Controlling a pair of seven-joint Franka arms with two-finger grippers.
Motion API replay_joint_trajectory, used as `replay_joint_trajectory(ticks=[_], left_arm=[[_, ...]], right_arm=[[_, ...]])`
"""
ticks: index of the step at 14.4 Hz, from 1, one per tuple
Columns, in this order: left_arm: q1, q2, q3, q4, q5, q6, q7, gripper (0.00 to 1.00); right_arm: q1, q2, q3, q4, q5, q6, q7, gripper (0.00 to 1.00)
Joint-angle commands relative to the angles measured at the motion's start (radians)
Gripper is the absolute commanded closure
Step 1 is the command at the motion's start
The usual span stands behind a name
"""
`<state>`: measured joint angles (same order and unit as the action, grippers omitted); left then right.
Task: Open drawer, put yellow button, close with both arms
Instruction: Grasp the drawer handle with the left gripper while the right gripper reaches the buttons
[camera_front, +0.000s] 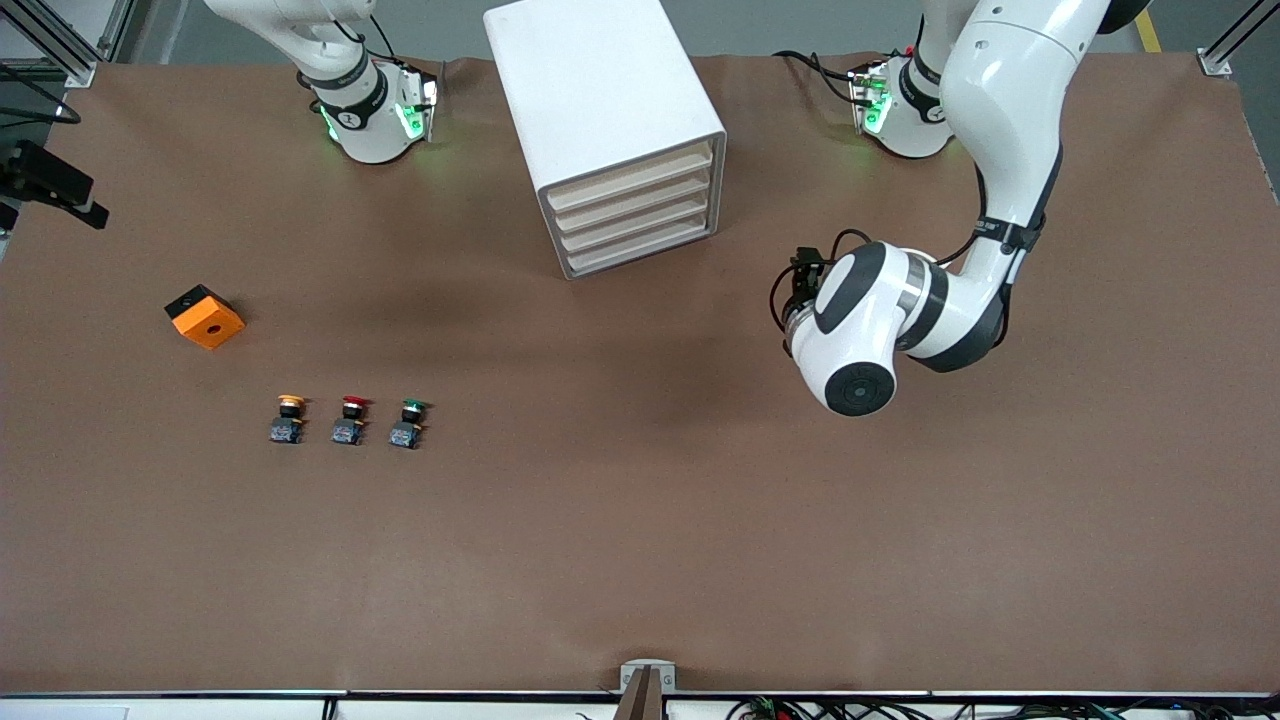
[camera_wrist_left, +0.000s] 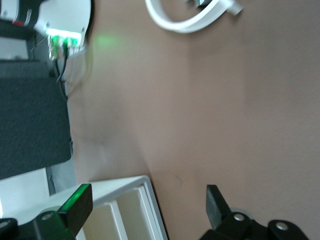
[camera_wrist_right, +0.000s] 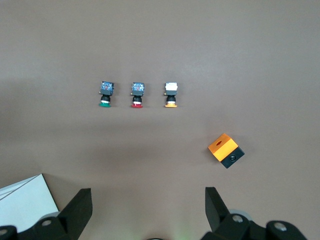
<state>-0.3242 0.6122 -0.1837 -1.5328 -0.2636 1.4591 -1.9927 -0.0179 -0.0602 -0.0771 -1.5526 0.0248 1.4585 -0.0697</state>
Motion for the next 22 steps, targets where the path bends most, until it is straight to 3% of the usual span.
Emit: replay_joint_trajectory(ticks=[1,5,7,13,16,19,22], left_arm=[[-0.065,0.037,0.003,0.026,-0.057,-0.020,-0.124,0.00],[-0.081,0.060,0.003,0.025,-0.205,-0.019,-0.196,0.00],[-0.095,0.078,0.003,0.026,-0.299,-0.019,-0.242,0.00],[-0.096,0.090,0.003,0.025,-0.500,-0.028,-0.385,0.04],[-0.110,0.095,0.001,0.016,-0.539,-0.083,-0.391,0.14],[-0.116,0.110,0.001,0.017,-0.594,-0.140,-0.390,0.15],[-0.141,0.124,0.001,0.019,-0.628,-0.155,-0.383,0.30]], right_arm=[[-0.023,0.036,0.008,0.031,0.018,-0.004,-0.008,0.00],[-0.031,0.075,0.008,0.032,0.017,0.043,-0.009,0.00],[-0.031,0.170,0.010,0.037,0.012,0.051,-0.010,0.00],[-0.037,0.200,0.008,0.046,0.000,0.066,-0.009,0.00],[-0.042,0.214,0.008,0.046,0.000,0.068,-0.007,0.00],[-0.053,0.224,0.007,0.045,0.007,0.065,-0.007,0.00],[-0.074,0.246,0.008,-0.024,0.014,0.161,-0.009,0.00]])
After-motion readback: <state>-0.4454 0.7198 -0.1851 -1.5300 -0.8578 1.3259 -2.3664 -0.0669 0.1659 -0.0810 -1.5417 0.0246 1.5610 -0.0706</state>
